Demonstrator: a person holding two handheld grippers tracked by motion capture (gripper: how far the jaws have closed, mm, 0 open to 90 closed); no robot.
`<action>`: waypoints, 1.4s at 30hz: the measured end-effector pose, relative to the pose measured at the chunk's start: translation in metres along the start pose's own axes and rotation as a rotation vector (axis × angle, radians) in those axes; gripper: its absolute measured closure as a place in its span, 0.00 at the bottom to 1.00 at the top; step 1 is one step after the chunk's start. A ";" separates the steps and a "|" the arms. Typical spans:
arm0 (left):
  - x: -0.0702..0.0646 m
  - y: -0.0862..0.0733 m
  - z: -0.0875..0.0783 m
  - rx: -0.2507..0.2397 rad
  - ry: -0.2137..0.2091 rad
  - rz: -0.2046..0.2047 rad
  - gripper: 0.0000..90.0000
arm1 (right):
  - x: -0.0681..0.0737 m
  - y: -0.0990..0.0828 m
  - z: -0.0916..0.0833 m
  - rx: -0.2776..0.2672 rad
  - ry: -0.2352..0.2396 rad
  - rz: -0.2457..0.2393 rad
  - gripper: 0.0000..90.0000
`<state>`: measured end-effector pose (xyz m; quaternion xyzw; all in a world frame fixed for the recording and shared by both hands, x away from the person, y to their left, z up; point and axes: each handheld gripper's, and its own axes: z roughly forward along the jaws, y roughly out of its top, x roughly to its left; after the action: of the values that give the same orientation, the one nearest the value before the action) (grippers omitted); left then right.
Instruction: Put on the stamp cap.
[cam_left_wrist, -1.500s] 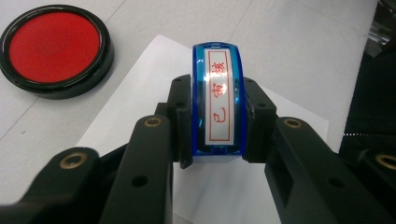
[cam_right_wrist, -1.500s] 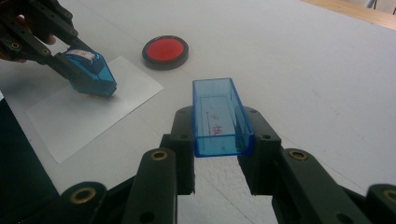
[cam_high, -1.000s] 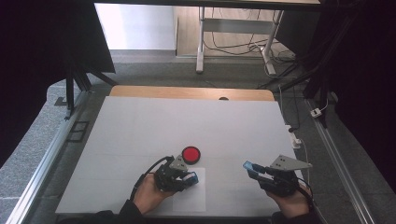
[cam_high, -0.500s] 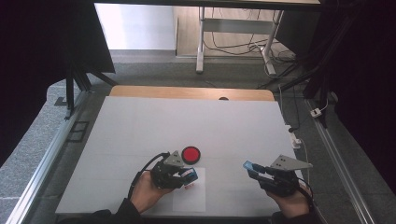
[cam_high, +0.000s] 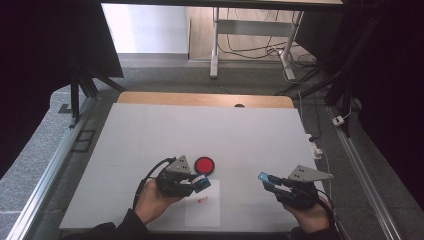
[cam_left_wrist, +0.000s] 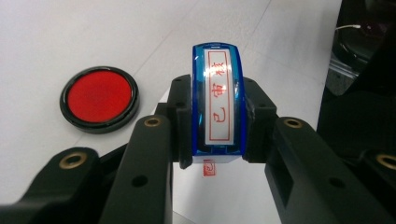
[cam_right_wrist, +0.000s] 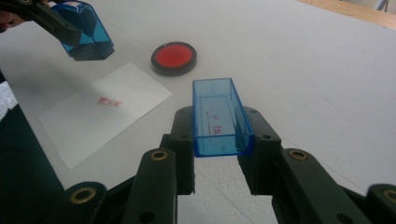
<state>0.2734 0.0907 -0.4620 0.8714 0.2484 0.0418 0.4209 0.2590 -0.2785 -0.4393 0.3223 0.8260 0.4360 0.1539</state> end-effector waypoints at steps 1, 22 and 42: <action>0.001 0.001 -0.001 -0.003 -0.001 0.001 0.77 | 0.000 0.000 0.000 -0.003 0.008 0.004 0.77; 0.006 0.012 -0.018 -0.049 -0.049 0.074 0.77 | 0.019 0.019 0.020 -0.016 0.176 -0.058 0.77; 0.012 0.018 -0.033 -0.081 -0.086 0.102 0.77 | 0.036 0.033 0.037 -0.019 0.304 -0.117 0.77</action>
<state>0.2819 0.1108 -0.4294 0.8663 0.1836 0.0355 0.4633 0.2649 -0.2176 -0.4327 0.2025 0.8530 0.4779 0.0553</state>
